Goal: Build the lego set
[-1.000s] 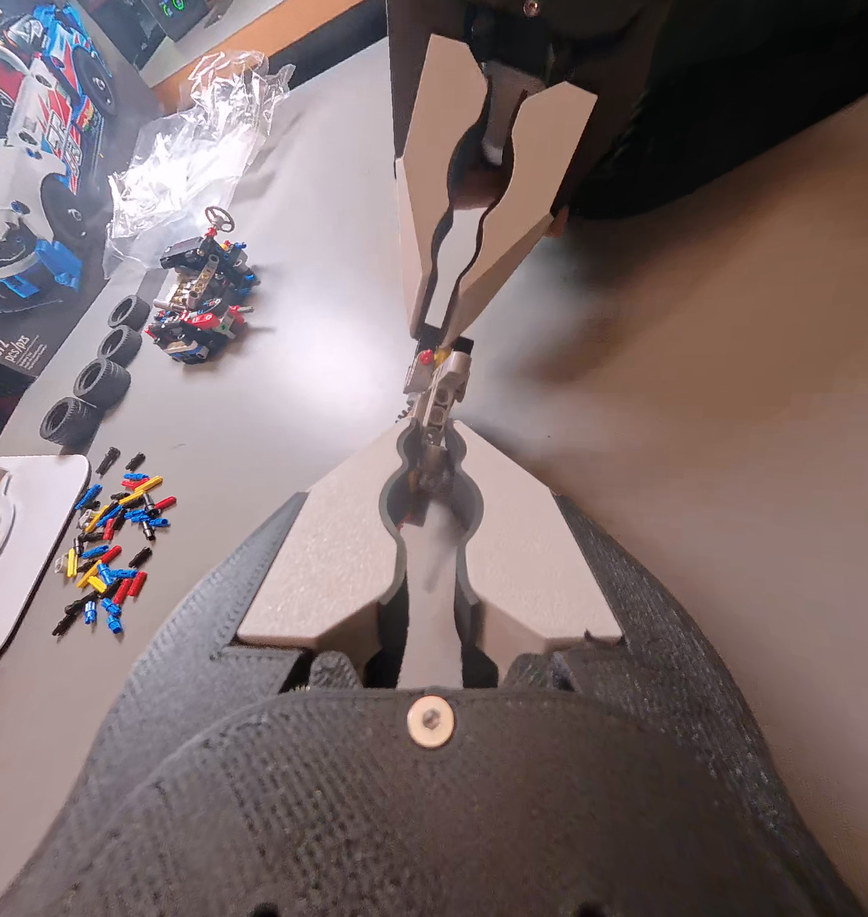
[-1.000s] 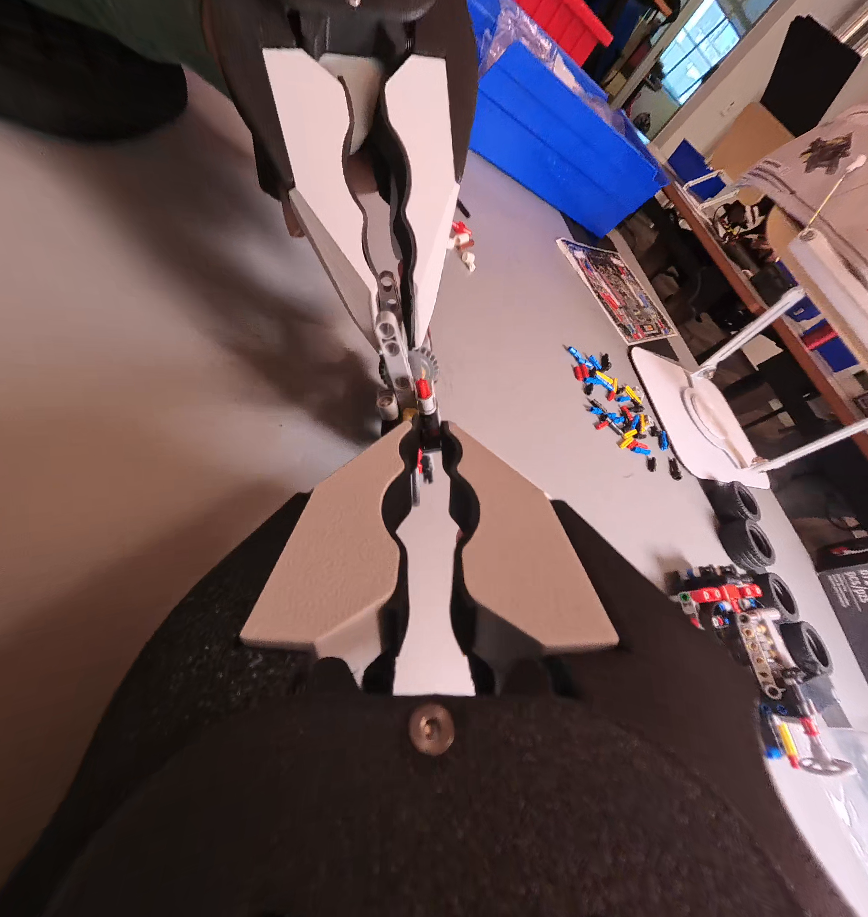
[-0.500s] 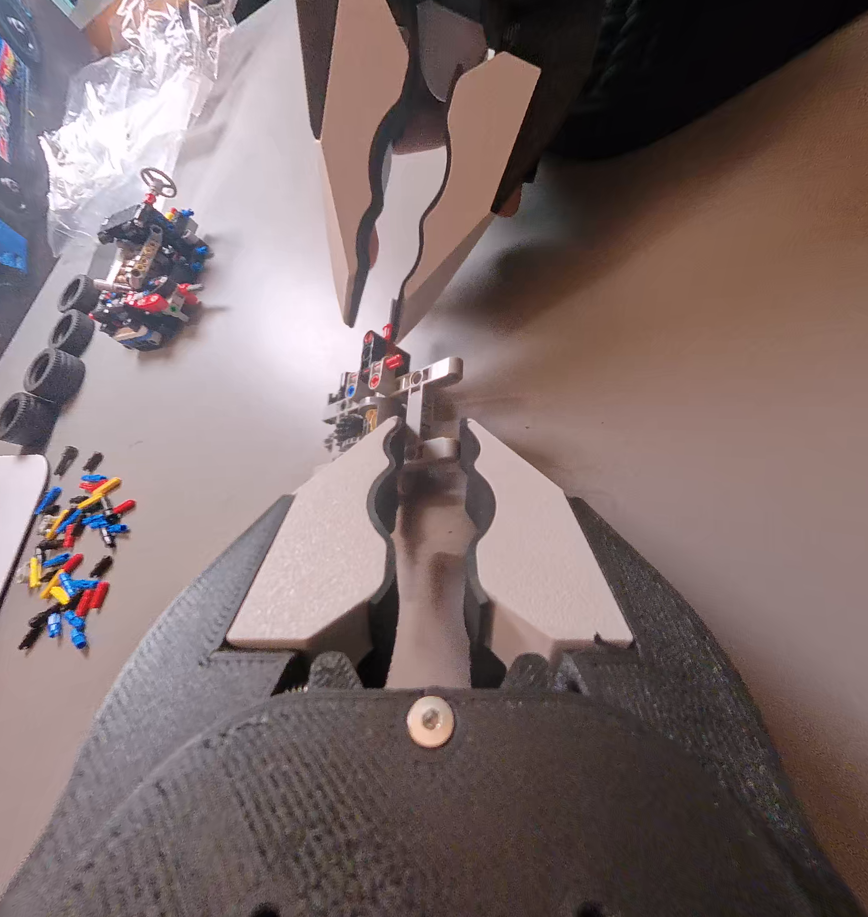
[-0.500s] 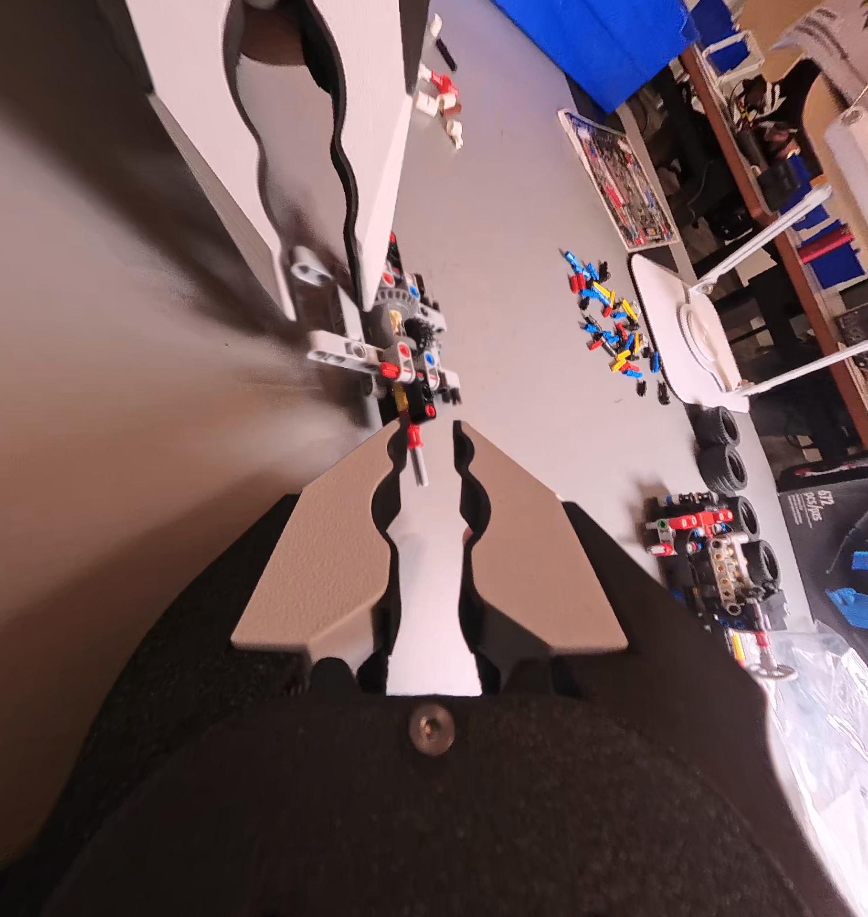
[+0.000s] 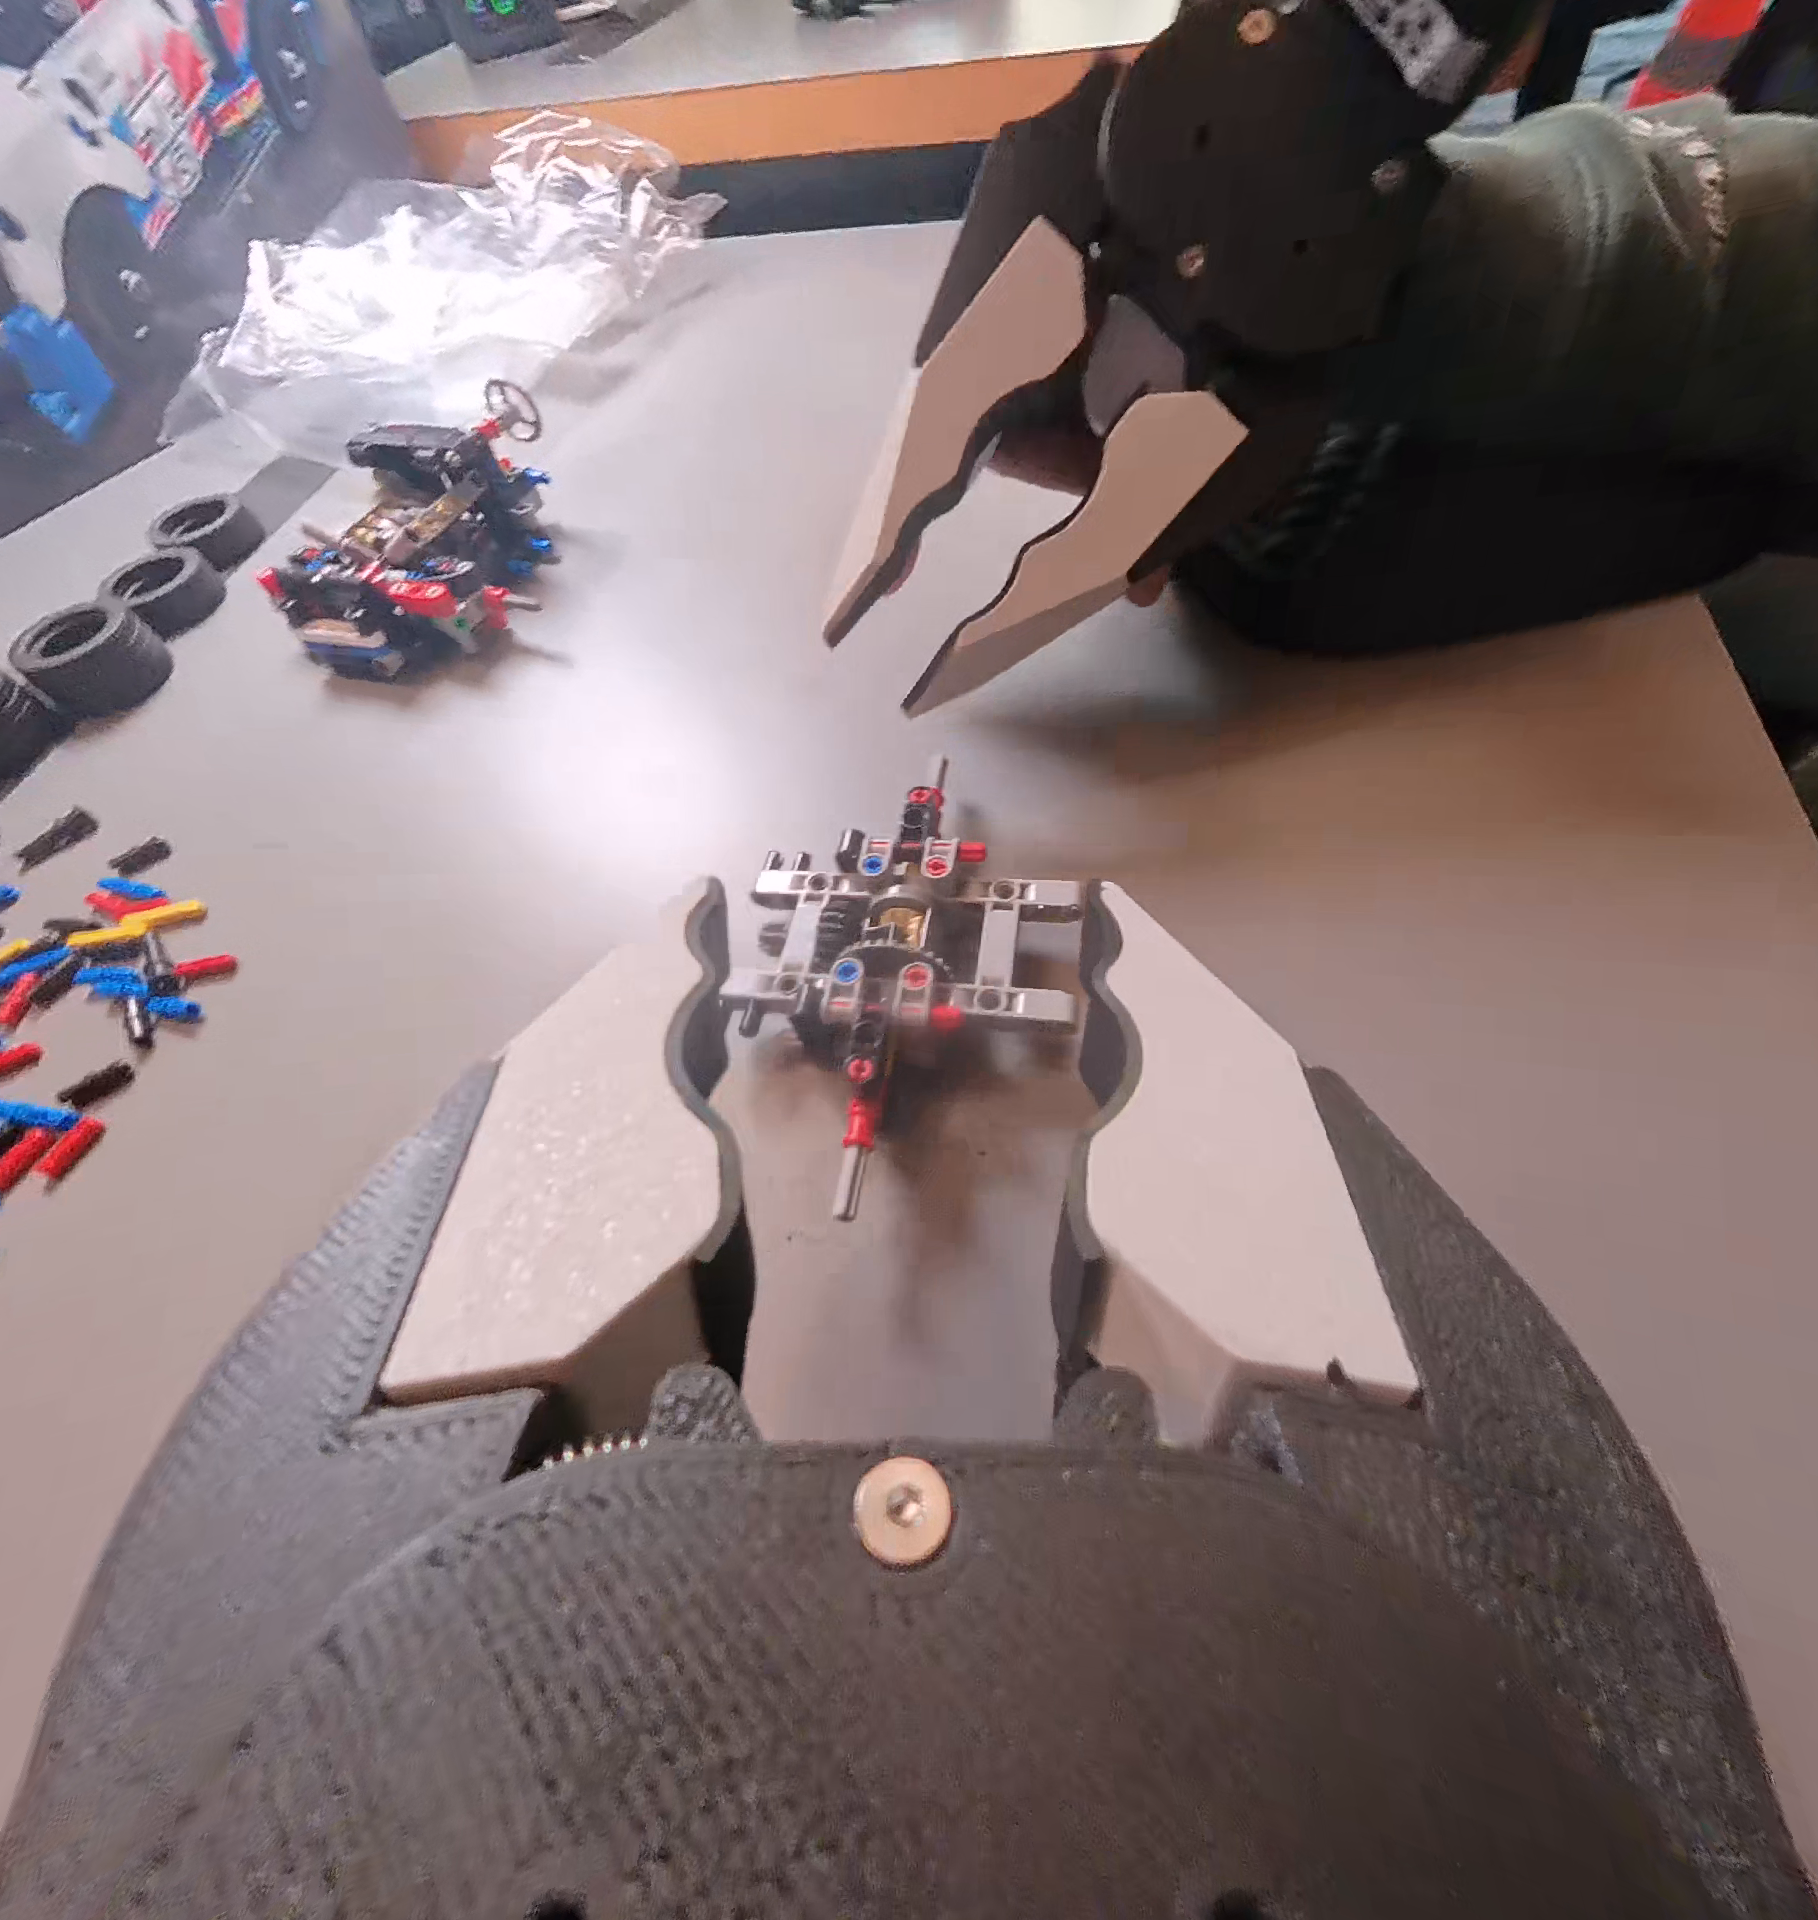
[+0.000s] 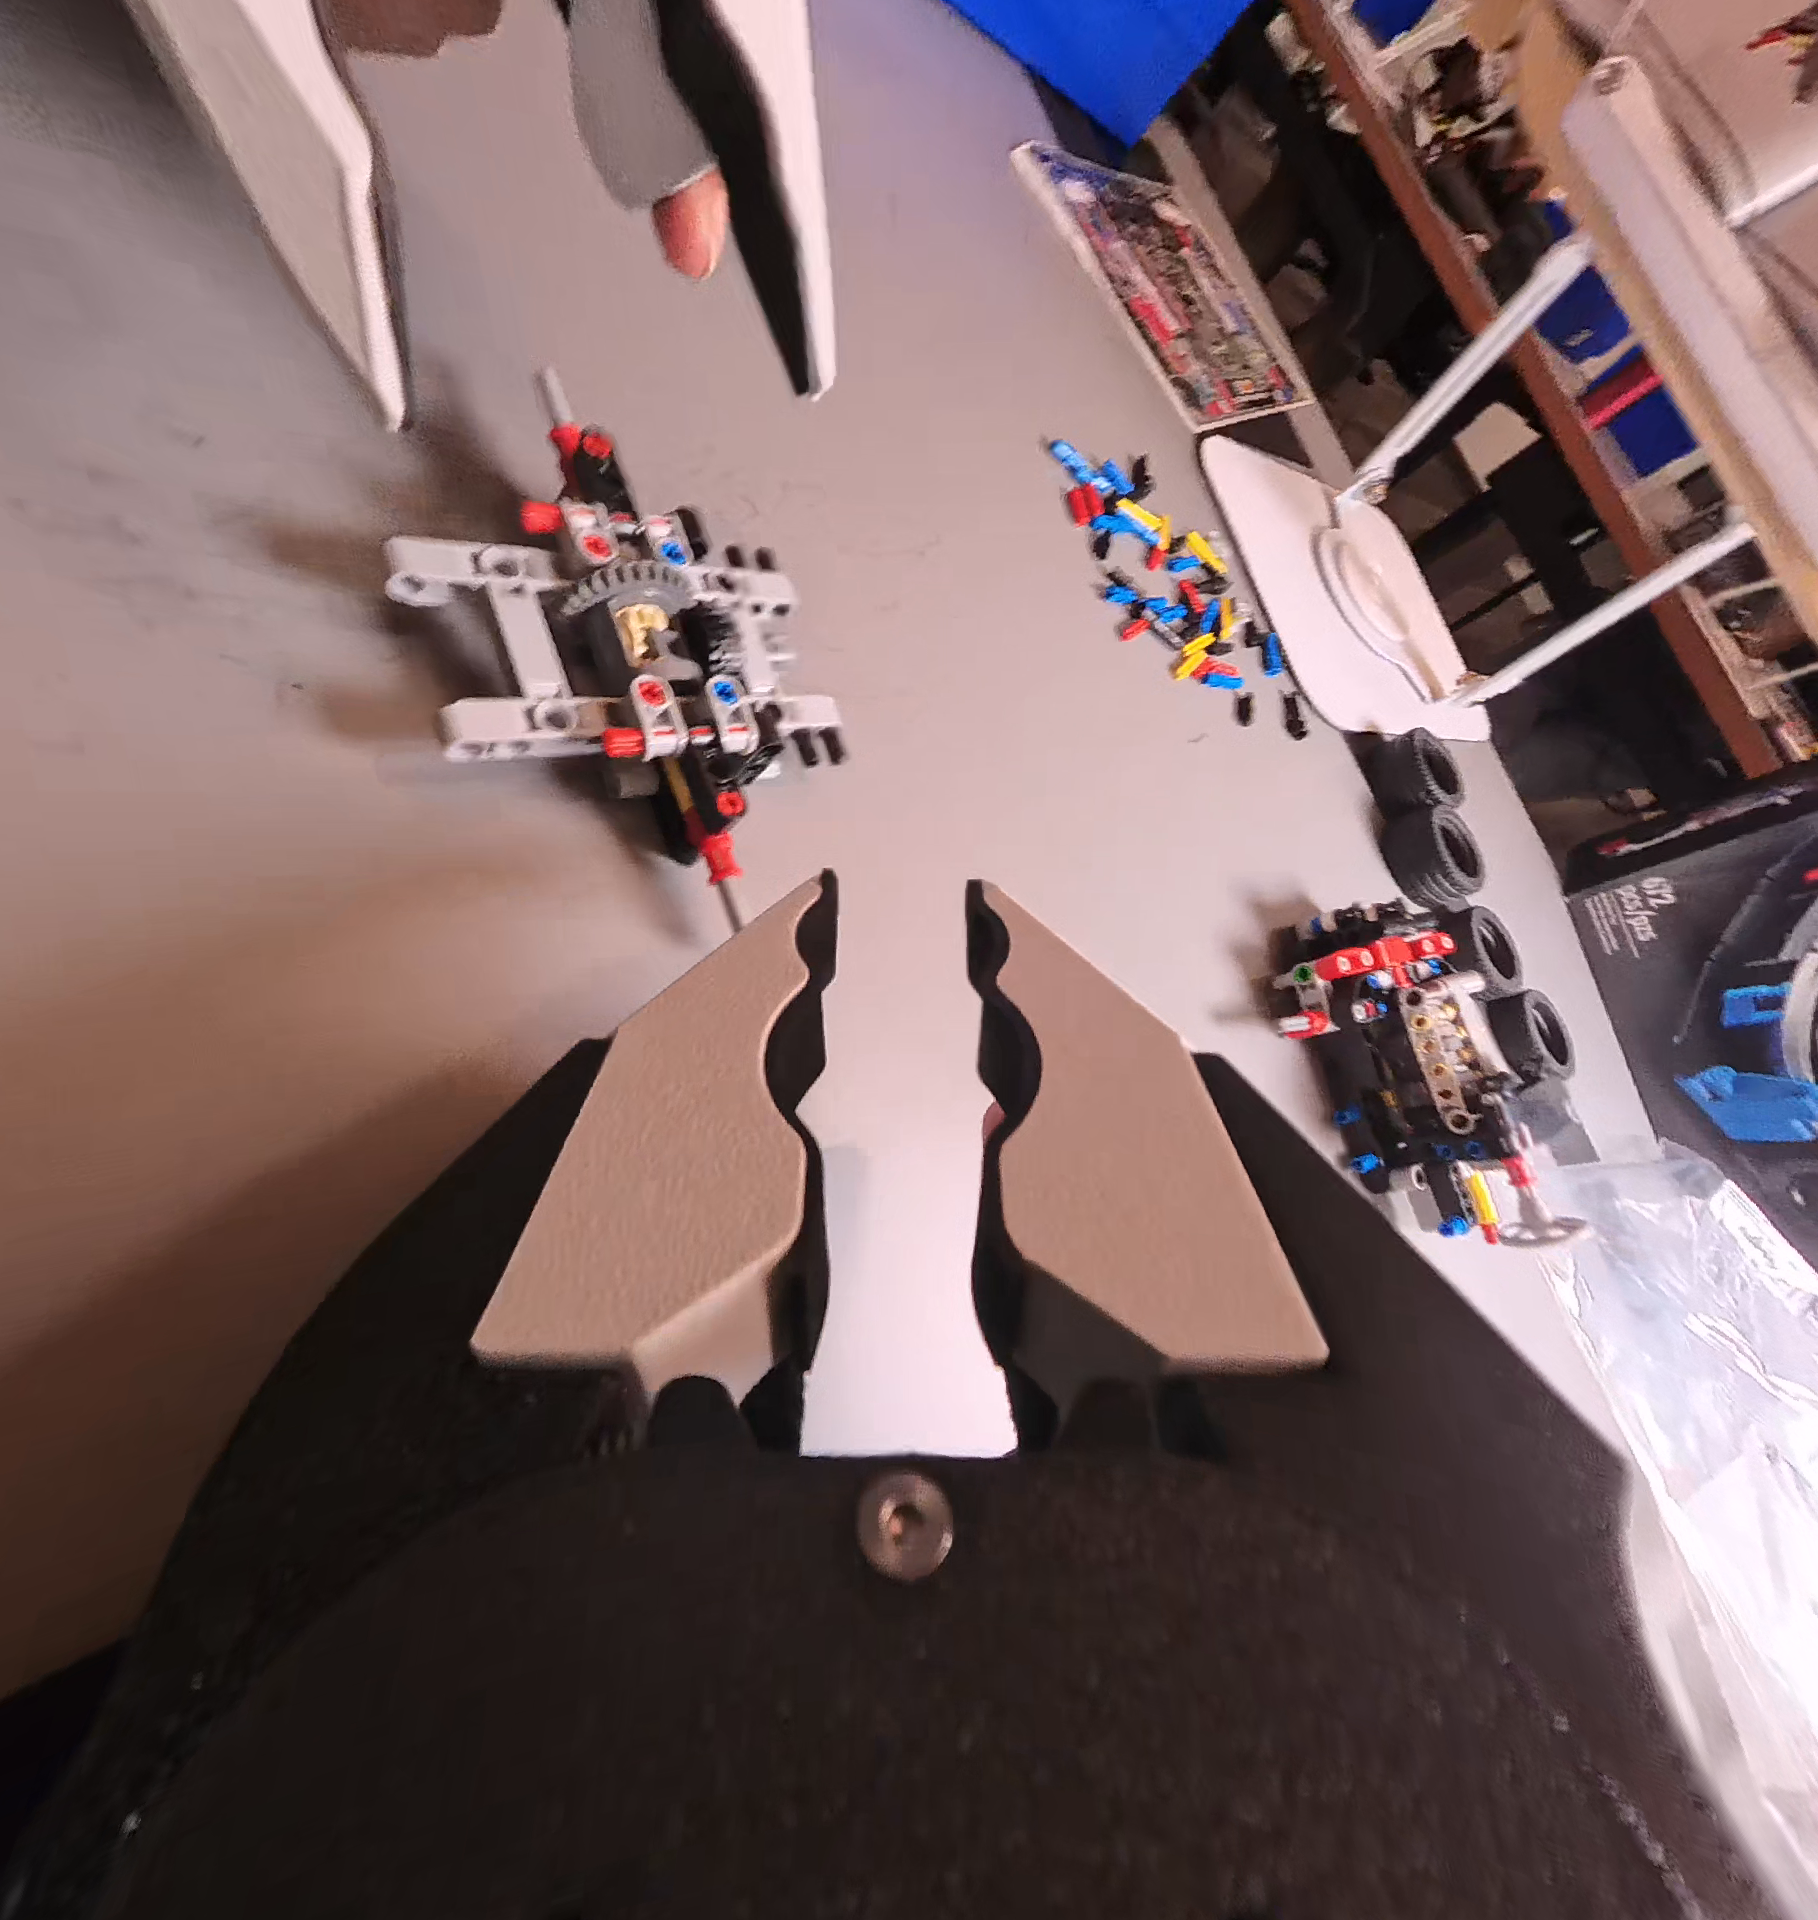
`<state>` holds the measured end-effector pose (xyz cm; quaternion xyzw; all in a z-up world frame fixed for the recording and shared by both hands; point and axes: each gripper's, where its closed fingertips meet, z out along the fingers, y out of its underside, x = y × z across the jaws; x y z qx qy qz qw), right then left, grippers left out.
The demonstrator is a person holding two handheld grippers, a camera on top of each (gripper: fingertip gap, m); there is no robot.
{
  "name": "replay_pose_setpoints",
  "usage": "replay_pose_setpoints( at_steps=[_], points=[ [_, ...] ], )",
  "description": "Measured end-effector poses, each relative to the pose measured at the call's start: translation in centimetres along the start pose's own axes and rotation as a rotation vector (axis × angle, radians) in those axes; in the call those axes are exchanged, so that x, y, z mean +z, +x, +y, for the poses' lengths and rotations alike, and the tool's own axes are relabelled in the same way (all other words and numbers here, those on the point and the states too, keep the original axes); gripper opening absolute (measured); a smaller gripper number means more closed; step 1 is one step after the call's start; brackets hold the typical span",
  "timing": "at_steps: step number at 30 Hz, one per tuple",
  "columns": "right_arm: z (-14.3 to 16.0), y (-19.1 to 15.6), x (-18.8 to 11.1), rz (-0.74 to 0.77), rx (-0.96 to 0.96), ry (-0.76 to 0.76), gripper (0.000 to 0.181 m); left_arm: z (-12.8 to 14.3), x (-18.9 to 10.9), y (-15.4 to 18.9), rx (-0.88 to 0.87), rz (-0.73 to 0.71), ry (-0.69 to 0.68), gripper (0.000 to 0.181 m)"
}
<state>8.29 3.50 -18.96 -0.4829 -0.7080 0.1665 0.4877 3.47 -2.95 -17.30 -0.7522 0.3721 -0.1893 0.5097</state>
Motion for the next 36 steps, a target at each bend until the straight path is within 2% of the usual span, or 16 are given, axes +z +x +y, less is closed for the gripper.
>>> replay_pose_setpoints(
  at_steps=[3, 6, 8, 11, 15, 18, 21, 27, 32, 36],
  points=[
    [-1.2, 1.7, -0.7, 0.069, 0.075, 0.081, 0.034, -0.2, -0.1, -0.7, -0.074, -0.018, 0.016, 0.077],
    [-2.3, 1.8, -1.2, 0.038, 0.168, 0.156, 0.043, 0.2, -0.2, -1.7, -0.119, -0.052, 0.012, 0.088],
    [-2.4, 0.9, -1.3, -0.035, 0.208, 0.163, 0.046, 0.8, -0.2, -2.1, -0.134, -0.059, -0.013, 0.093],
    [-2.0, -2.3, -1.1, -0.232, 0.238, 0.122, 0.045, 1.8, 0.2, -1.9, -0.140, -0.040, -0.066, 0.098],
    [-1.3, -4.7, -0.4, -0.309, 0.149, 0.035, 0.044, 3.6, 1.1, -0.2, -0.119, 0.036, -0.172, 0.102],
    [-1.1, -5.5, 0.1, -0.325, 0.113, 0.001, 0.044, 4.5, 1.7, 0.6, -0.066, 0.056, -0.233, 0.095],
    [-0.8, -5.6, 0.8, -0.303, 0.078, -0.026, 0.043, 4.9, 1.9, 0.8, 0.004, 0.039, -0.264, 0.079],
    [-0.8, -5.0, 1.7, -0.226, 0.041, -0.029, 0.026, 4.7, 2.0, 0.8, 0.033, 0.013, -0.263, 0.058],
    [-0.8, -3.7, 1.9, -0.158, 0.065, -0.012, 0.015, 4.8, 1.9, 0.4, 0.038, -0.015, -0.269, 0.056],
    [-1.1, -2.6, 1.8, -0.105, 0.083, 0.011, 0.013, 4.6, 1.8, -0.1, 0.032, -0.039, -0.261, 0.056]
  ],
)
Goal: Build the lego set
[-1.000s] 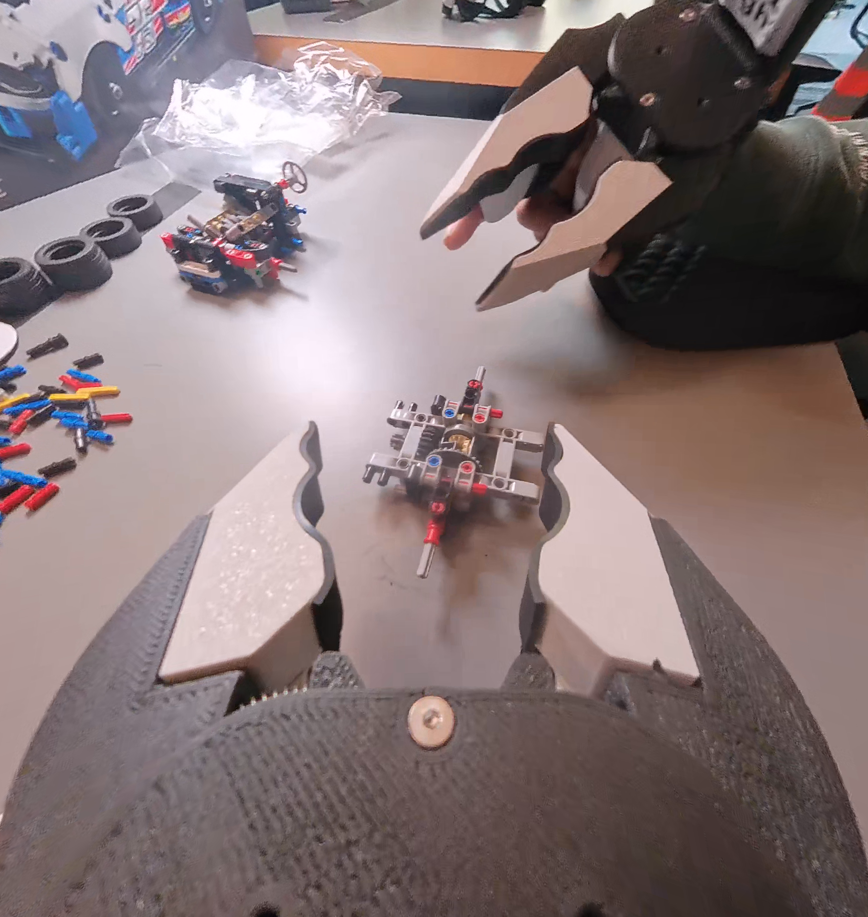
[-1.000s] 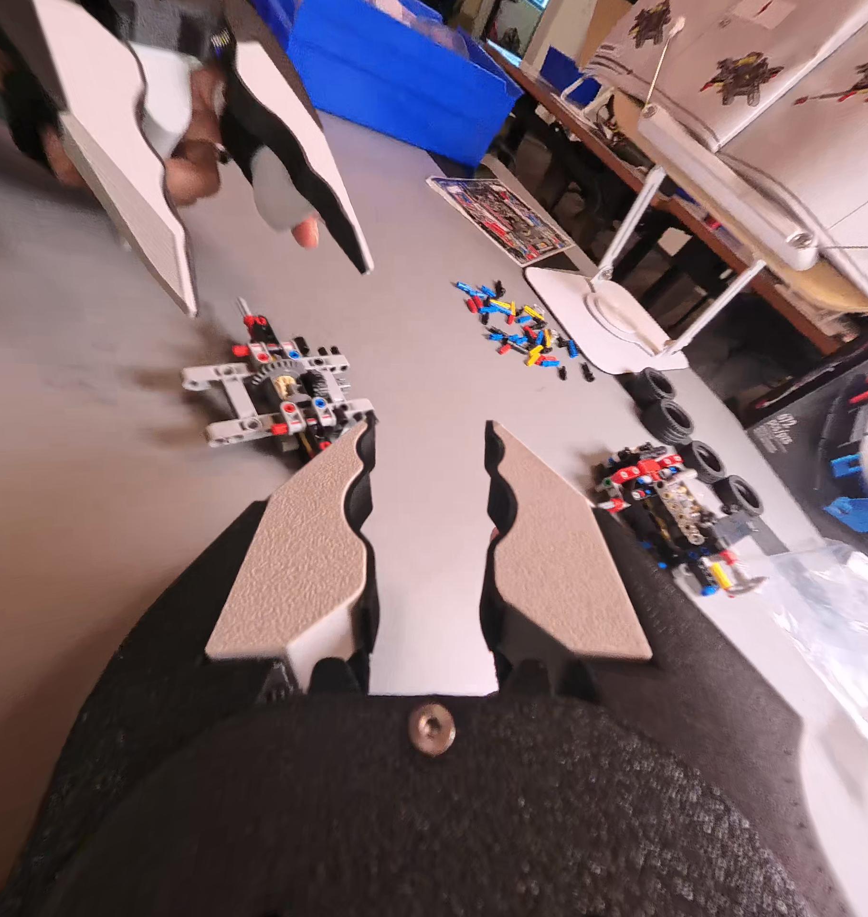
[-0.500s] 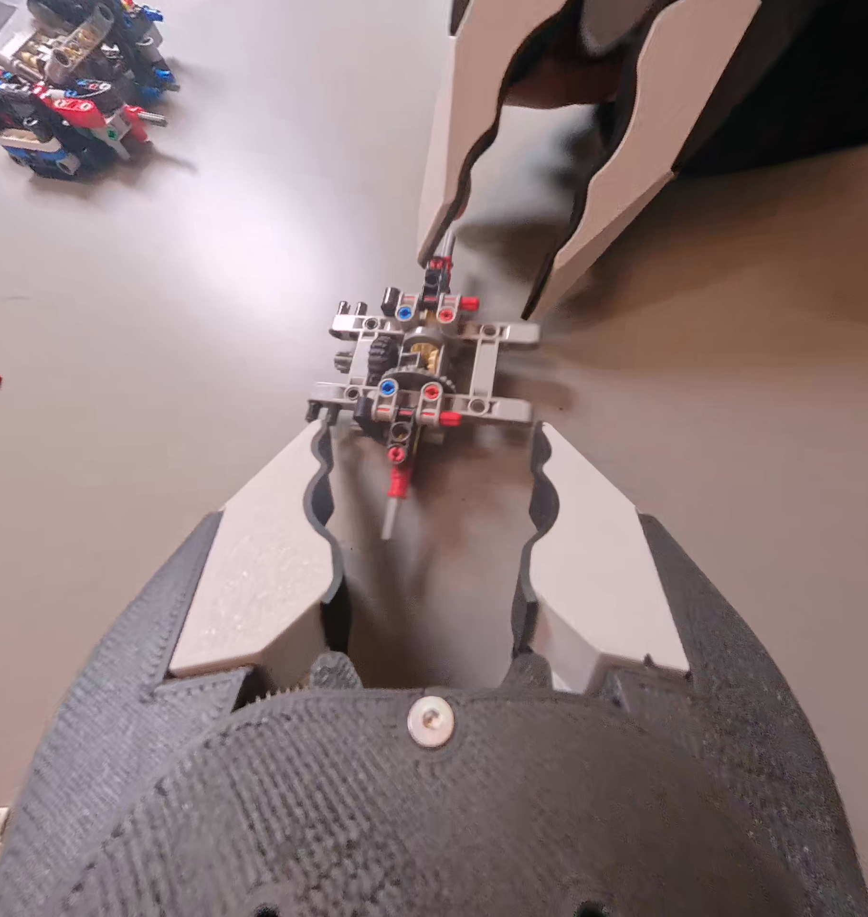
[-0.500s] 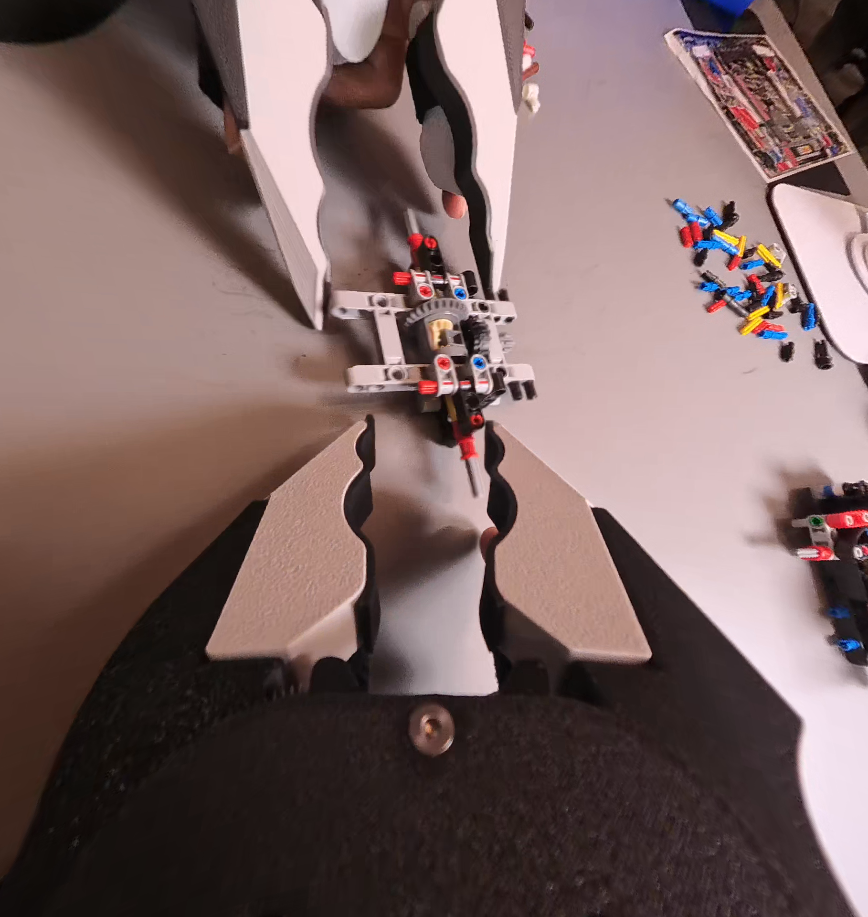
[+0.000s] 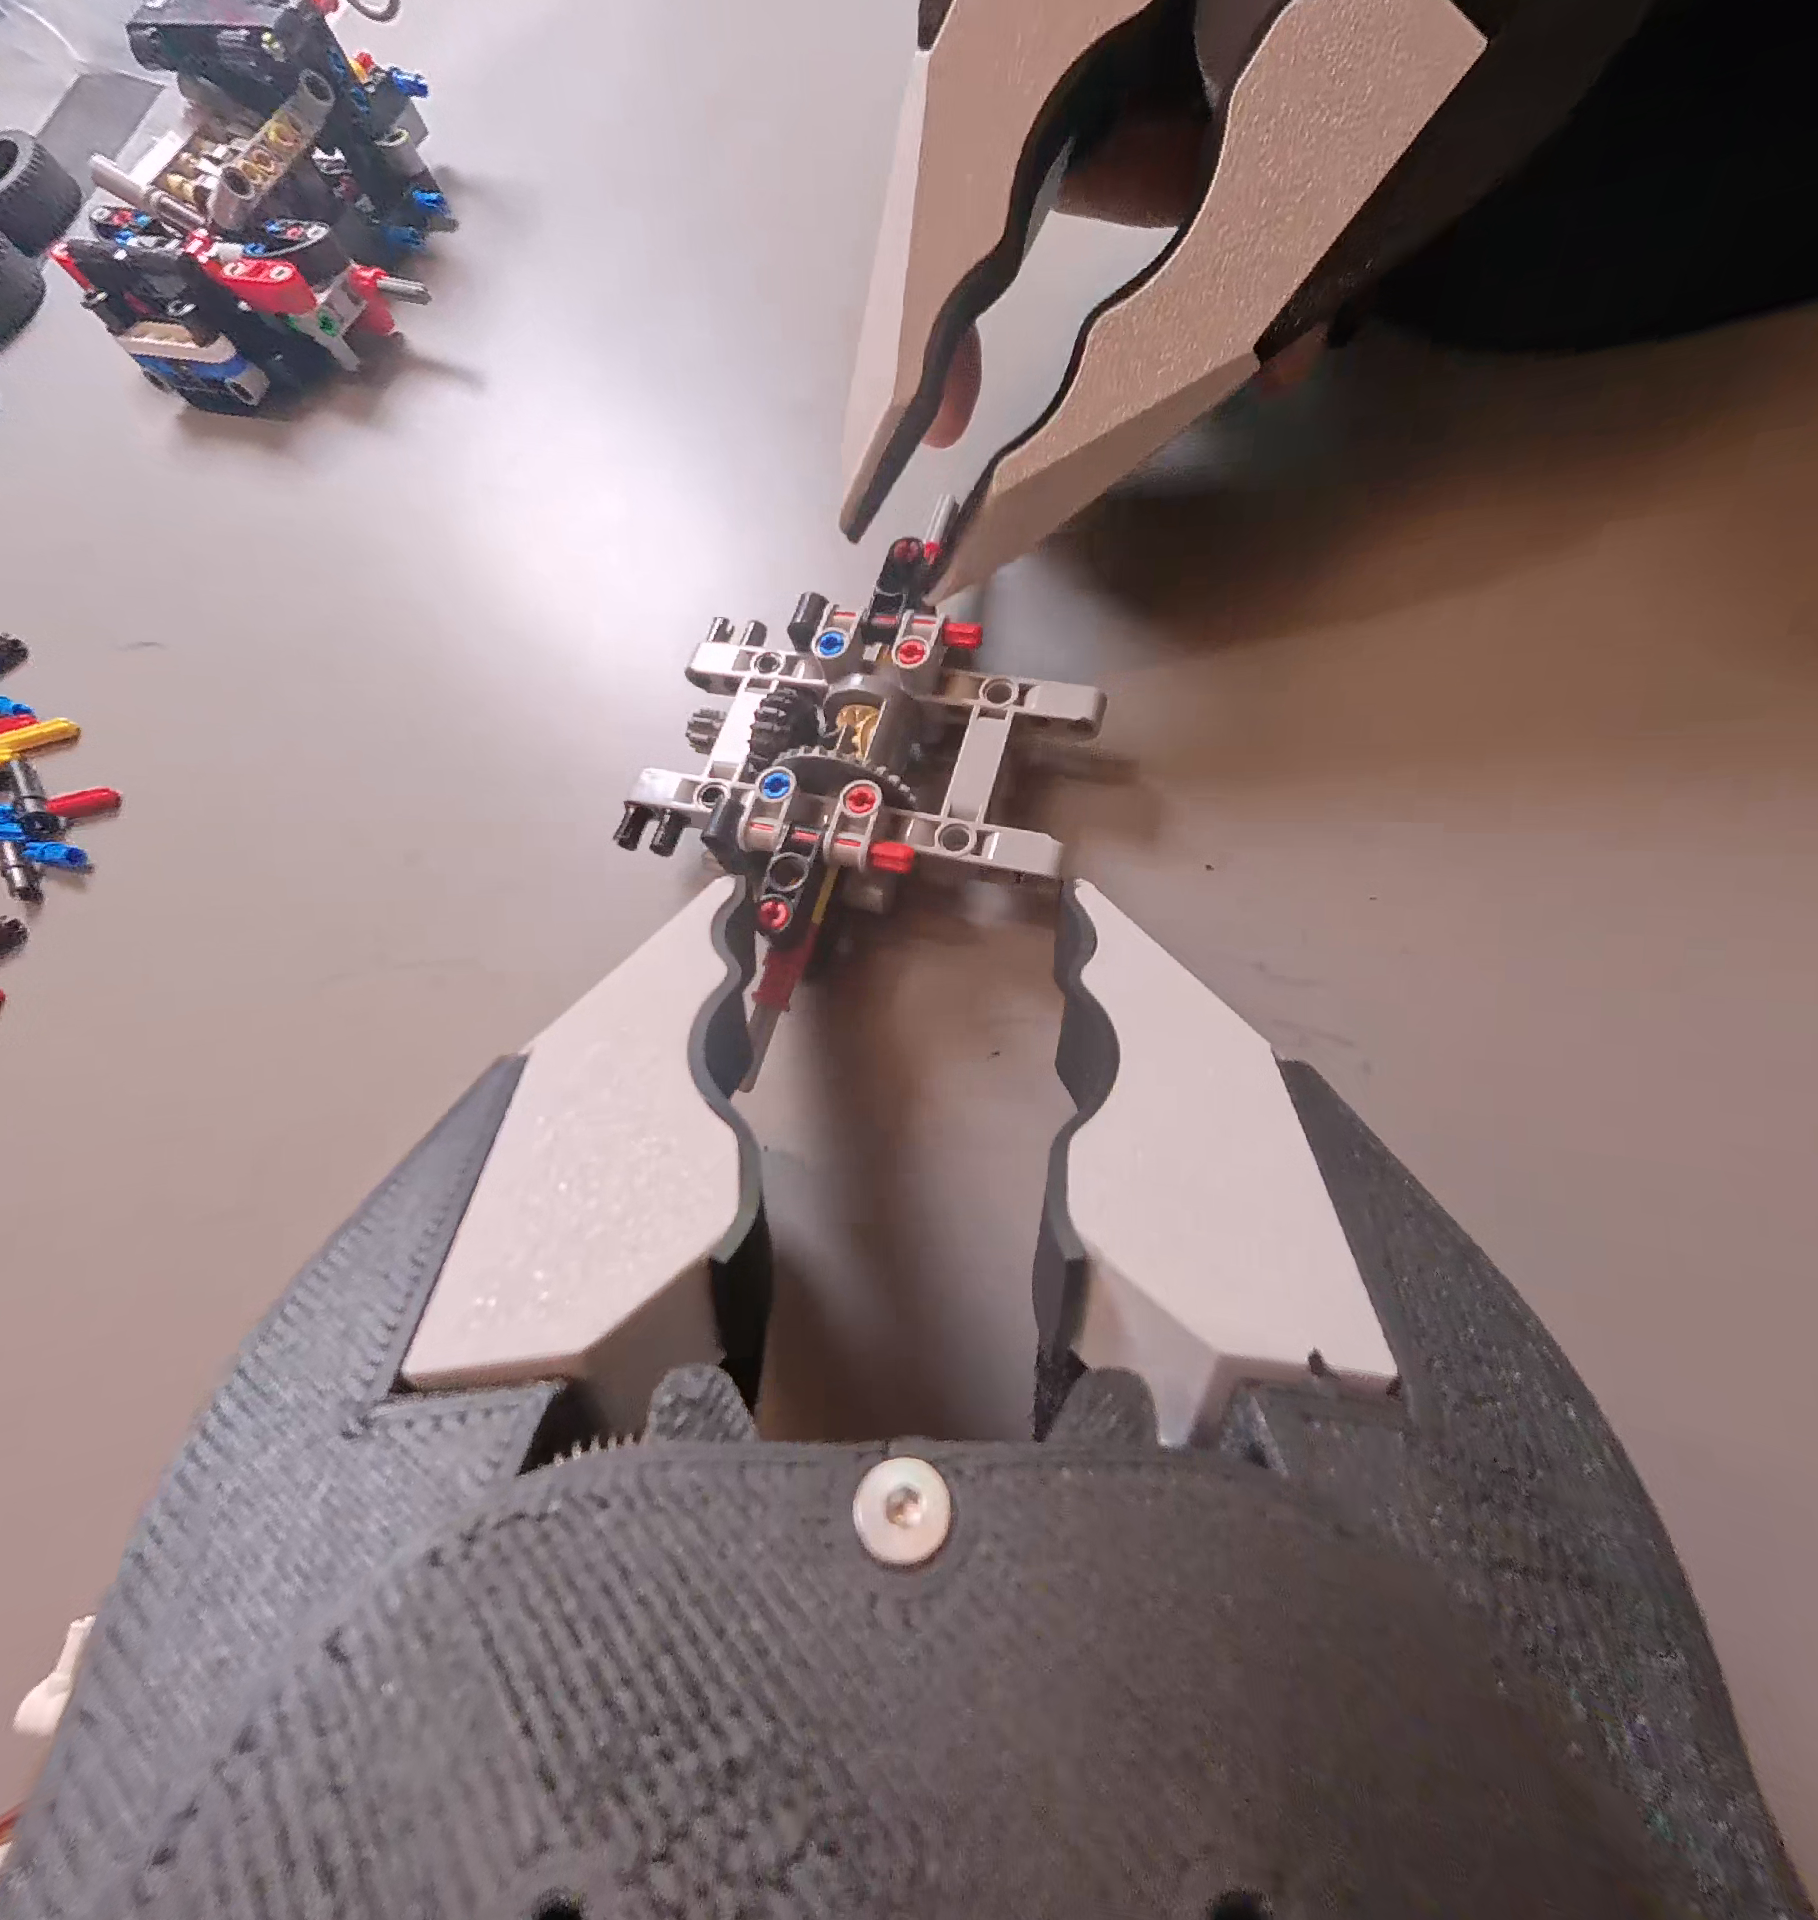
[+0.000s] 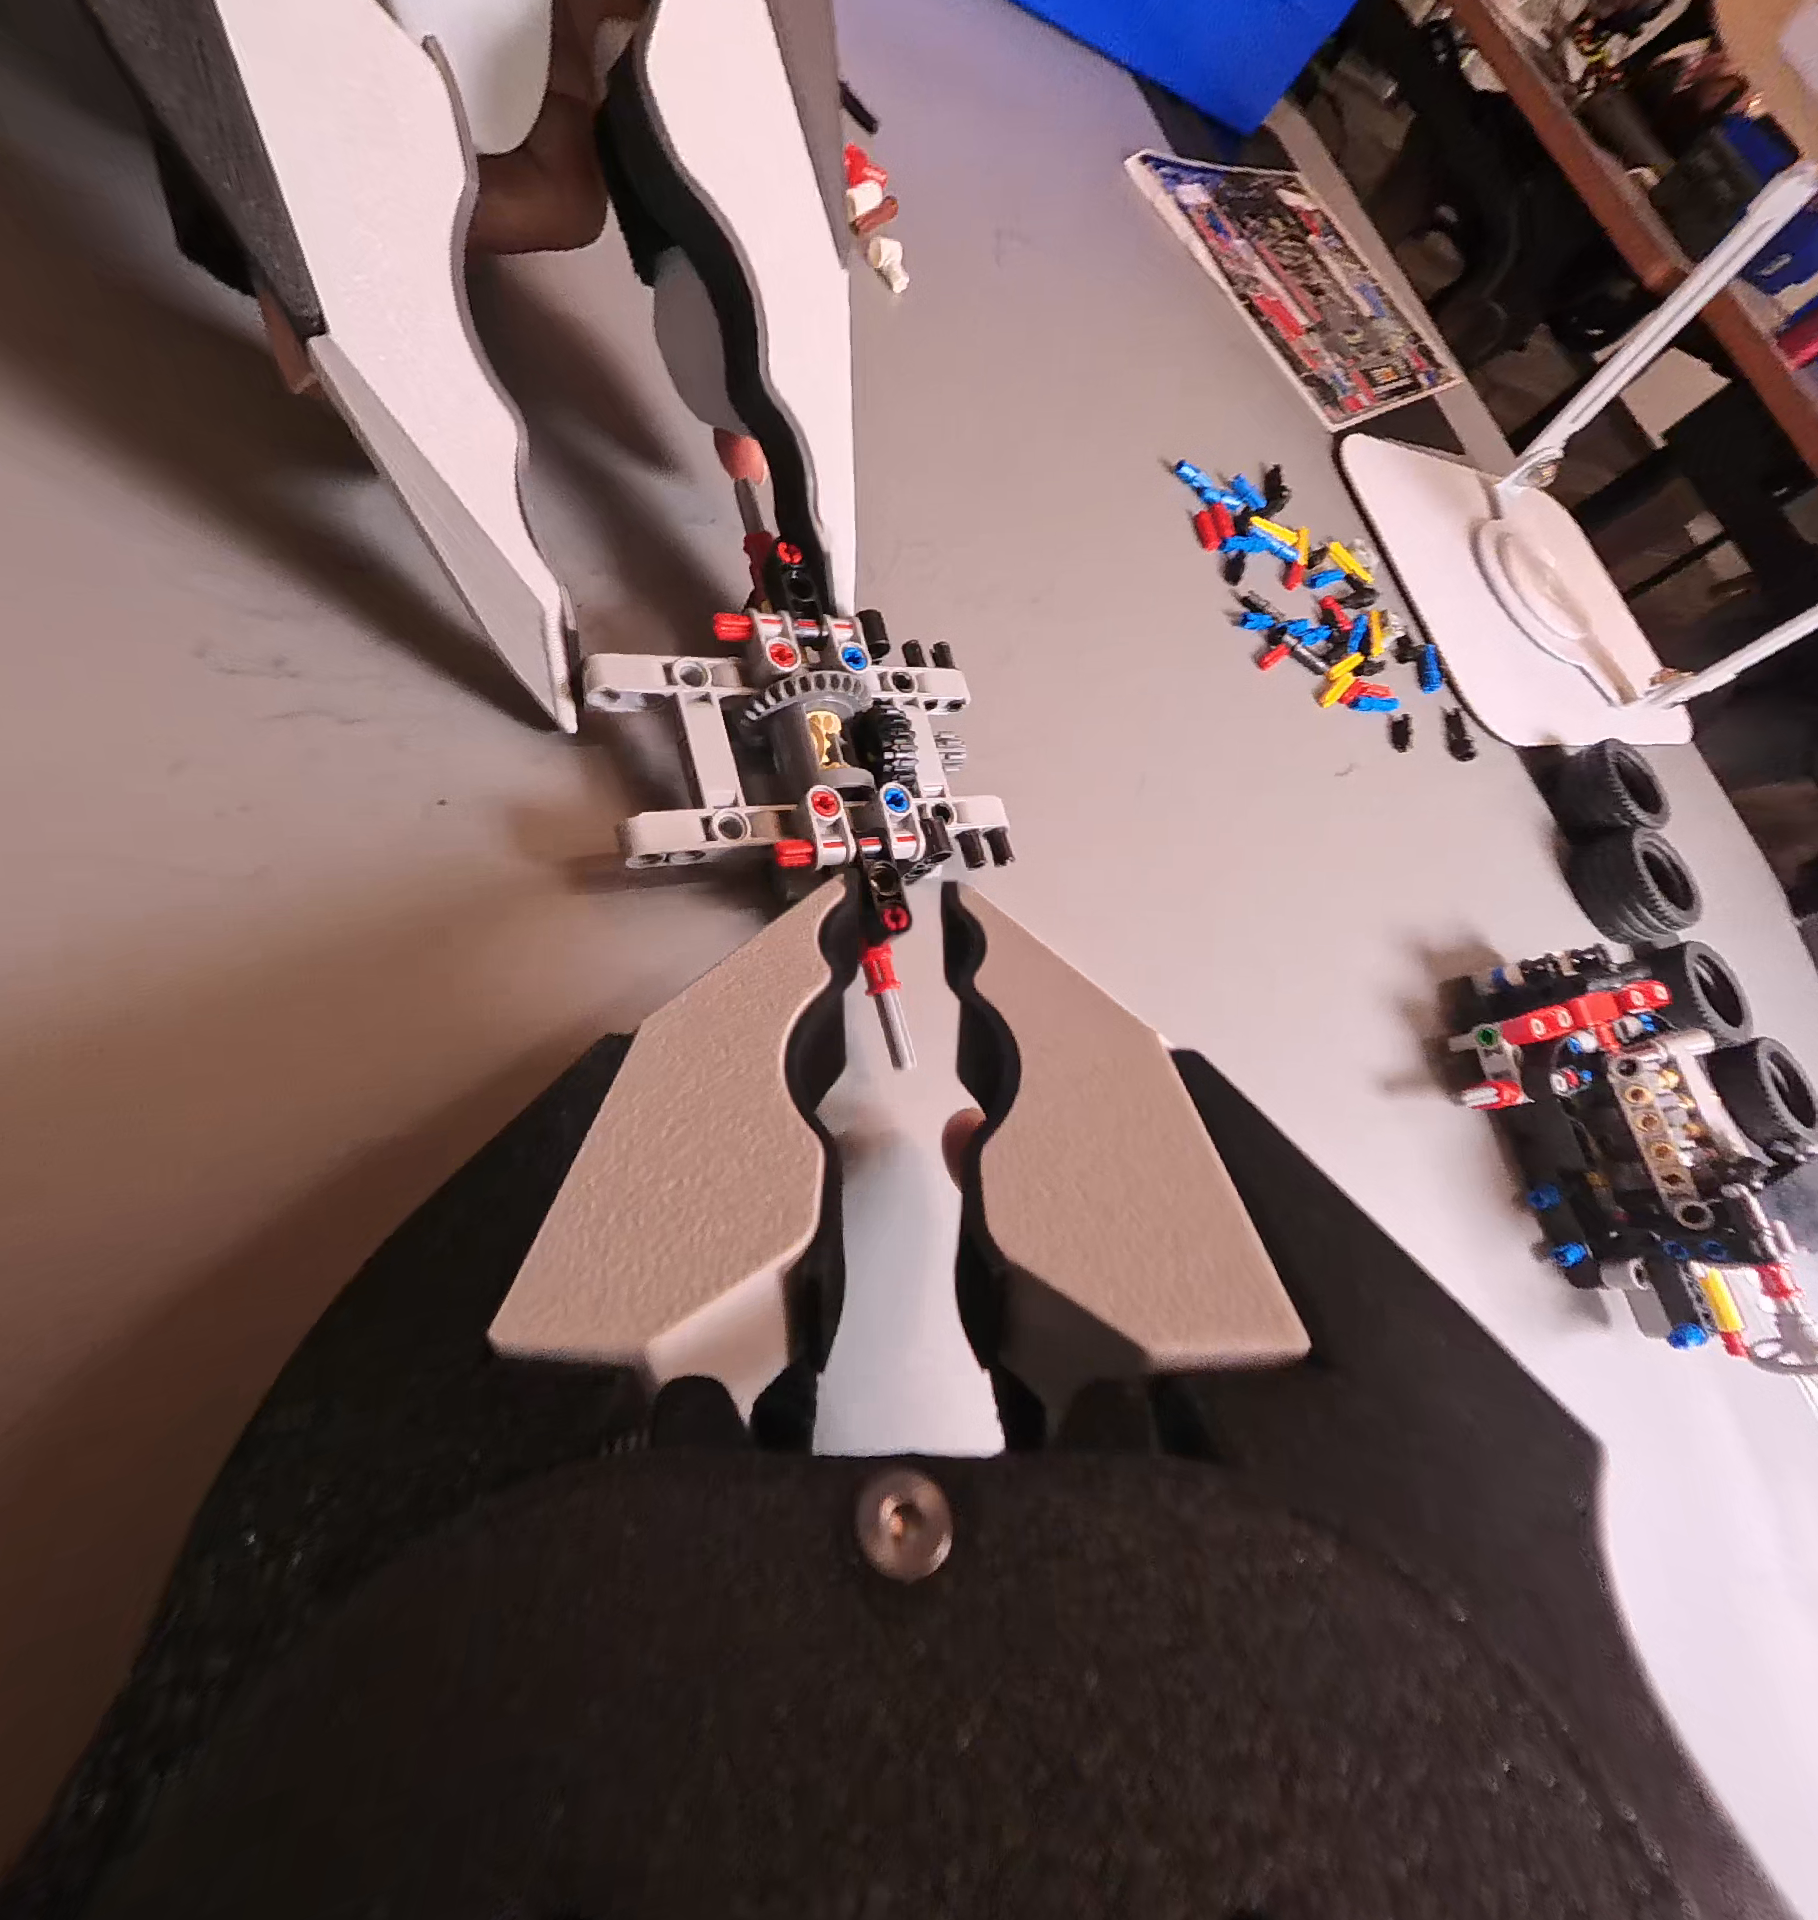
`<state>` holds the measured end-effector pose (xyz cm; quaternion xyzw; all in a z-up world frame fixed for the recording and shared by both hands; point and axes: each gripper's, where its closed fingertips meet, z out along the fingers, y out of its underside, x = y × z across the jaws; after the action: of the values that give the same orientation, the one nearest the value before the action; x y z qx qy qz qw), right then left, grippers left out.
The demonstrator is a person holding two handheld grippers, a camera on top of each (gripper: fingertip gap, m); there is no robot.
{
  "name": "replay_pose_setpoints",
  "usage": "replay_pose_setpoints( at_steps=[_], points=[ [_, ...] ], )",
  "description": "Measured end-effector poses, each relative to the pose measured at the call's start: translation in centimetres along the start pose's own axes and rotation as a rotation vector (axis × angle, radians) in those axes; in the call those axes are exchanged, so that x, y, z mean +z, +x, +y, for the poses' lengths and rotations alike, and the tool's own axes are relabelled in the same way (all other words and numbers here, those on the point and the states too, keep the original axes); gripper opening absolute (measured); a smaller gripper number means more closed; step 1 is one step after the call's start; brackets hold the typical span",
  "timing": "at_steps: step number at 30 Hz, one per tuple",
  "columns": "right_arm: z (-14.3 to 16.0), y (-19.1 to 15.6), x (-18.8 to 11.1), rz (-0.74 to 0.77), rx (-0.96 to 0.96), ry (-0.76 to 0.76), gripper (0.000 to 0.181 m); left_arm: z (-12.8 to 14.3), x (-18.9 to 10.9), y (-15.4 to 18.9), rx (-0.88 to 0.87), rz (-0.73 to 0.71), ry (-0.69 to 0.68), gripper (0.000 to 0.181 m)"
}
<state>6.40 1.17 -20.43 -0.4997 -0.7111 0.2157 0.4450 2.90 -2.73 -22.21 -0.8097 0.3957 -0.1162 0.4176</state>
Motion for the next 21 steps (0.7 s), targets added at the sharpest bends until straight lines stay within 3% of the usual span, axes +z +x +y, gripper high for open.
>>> replay_pose_setpoints(
  at_steps=[15, 21],
  points=[
    [-1.6, 0.2, -0.5, 0.041, 0.019, 0.098, 0.015, -0.4, -0.3, -0.7, -0.018, -0.025, 0.040, 0.056],
    [-1.7, -0.1, -0.4, 0.035, 0.013, 0.103, 0.015, -0.8, -0.9, -1.7, -0.069, -0.051, 0.077, 0.066]
  ],
)
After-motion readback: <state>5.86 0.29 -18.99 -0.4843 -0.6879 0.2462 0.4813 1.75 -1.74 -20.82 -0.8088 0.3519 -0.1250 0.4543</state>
